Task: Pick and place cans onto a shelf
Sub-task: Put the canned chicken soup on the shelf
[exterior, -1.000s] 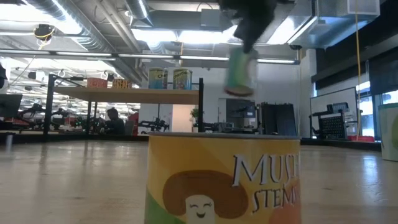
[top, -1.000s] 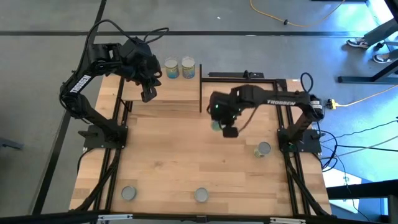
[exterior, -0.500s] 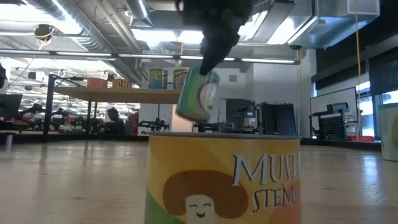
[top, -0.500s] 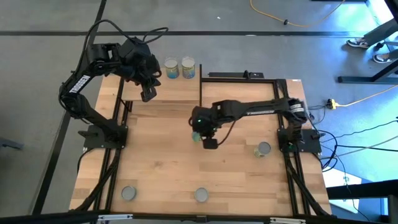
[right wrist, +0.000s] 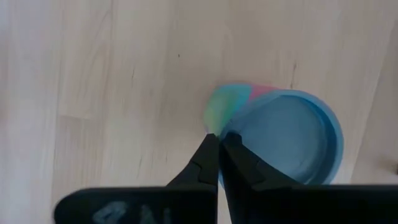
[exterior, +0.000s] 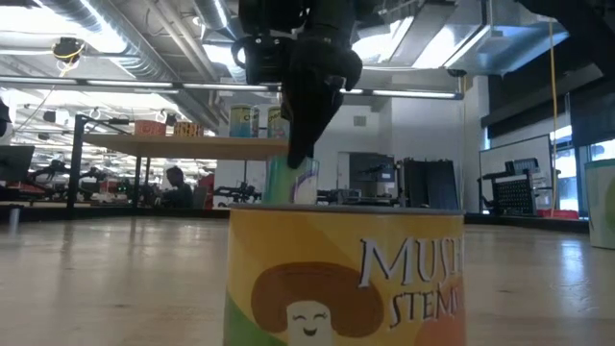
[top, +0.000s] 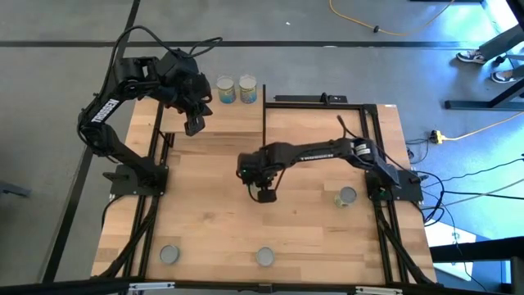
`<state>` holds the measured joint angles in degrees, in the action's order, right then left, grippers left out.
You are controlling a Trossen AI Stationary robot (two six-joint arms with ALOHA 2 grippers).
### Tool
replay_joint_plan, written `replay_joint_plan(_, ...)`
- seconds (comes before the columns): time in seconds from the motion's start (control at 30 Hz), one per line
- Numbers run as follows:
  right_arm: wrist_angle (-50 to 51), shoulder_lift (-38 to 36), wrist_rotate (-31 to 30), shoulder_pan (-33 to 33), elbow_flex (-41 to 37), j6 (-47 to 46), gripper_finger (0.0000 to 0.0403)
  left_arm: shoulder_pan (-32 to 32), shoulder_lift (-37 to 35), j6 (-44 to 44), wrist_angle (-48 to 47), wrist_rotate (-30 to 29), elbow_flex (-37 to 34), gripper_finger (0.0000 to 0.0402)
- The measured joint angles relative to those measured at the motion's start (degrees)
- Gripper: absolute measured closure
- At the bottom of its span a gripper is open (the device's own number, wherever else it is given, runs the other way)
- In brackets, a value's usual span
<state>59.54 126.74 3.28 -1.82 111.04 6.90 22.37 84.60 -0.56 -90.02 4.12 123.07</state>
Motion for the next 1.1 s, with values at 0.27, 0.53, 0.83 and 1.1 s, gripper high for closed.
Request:
replay_joint_plan(0.27,0.08,0.65,0.07,-0.66,0.18,2.3,0.038,0.0,0.0,-0.01,0.0,0.02,0.0,0.0401)
replay_joint_plan(0.53,1.55,0.74,0.47,-0.68,1.62,2.49,0.0308,0.0,0.0,0.02,0.0,0.02,0.0,0.0401)
replay_joint_plan(0.83,10.85,0.72,0.0,-0.68,16.7,4.26,0.0284,-0.01,0.0,0.89,0.0,-0.07,0.0,0.0401)
replay_joint_plan(1.1,15.0,-5.0,-5.11,-0.62,21.8,7.25,0.0285,0.0,0.02,8.26,0.01,0.1,0.0,0.0365)
